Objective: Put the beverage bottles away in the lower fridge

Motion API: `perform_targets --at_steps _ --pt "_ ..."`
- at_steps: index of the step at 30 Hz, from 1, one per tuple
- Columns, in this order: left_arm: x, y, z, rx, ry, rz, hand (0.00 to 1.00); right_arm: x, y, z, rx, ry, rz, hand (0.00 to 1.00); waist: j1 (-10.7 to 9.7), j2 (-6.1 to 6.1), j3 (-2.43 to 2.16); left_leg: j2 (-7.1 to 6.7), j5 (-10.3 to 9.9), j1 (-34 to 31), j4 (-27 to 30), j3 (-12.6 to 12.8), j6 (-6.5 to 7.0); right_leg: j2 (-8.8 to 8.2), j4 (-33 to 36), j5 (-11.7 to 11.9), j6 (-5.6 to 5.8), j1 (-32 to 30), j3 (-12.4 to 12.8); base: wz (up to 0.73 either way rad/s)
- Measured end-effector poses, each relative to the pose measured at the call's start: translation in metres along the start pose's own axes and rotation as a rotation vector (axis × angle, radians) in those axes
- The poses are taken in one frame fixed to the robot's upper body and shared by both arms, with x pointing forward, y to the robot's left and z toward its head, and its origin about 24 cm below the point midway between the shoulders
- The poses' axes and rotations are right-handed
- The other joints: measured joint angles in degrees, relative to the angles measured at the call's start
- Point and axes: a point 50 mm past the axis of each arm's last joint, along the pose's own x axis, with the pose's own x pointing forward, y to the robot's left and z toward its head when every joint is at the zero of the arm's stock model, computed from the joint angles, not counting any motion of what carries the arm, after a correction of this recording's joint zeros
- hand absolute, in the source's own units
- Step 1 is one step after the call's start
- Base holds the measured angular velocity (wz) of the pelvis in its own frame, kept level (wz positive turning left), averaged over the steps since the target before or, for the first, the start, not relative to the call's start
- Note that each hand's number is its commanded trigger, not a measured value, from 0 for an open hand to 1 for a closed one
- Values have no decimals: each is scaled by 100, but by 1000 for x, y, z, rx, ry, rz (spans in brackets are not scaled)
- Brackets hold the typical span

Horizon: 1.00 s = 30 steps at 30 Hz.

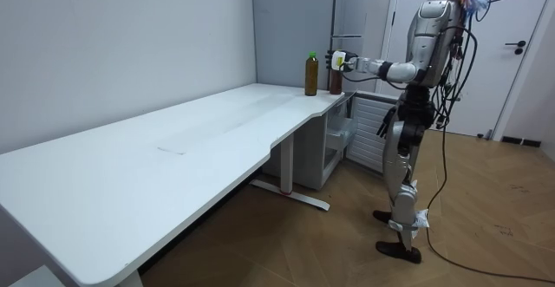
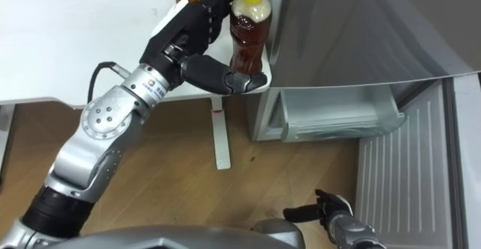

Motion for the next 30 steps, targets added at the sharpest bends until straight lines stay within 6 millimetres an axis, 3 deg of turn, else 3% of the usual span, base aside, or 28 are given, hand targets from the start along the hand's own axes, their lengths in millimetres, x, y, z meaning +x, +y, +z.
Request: perform_targets --at_steps 5,20,21,23,24,25,26,30 --pt "4 1 -5 -12 20 17 0 0 -2 1 -1 -4 -4 0 -111 88 -21 8 0 7 -10 -33 -1 11 0 3 -5 -1 11 0" --pt "5 1 -11 -67 39 53 0 0 -3 0 1 9 -4 0 -117 92 -11 5 0 -4 -5 44 -1 9 -34 4 -6 -8 45 0" --pt "5 1 -12 -68 43 54 12 0 -2 0 2 8 -4 0 -118 92 -11 5 0 -7 -5 43 -1 10 -41 4 -6 -8 46 0" --pt "5 1 -15 -70 55 58 51 0 -2 -1 5 10 -4 0 -121 88 -8 5 0 -16 -5 45 -1 11 -64 4 -6 -9 46 0" --pt "5 1 -15 -71 56 58 68 0 -2 -1 5 10 -4 0 -123 88 -8 4 0 -17 -5 46 -1 11 -68 4 -6 -10 46 0" --pt "5 1 -14 -71 57 58 79 0 -2 -1 5 13 -4 0 -124 88 -8 4 0 -17 -5 57 -1 11 -72 3 -6 -10 54 -5" --pt "5 1 -14 -72 56 58 100 0 -2 1 4 9 -3 0 -120 85 -8 4 0 -10 -4 90 -1 11 -73 3 -6 -10 75 -7" --pt "7 2 -12 -67 48 55 100 0 -1 1 3 7 0 0 -126 60 7 3 0 -9 -1 93 -1 11 -78 3 -6 -10 100 -5"
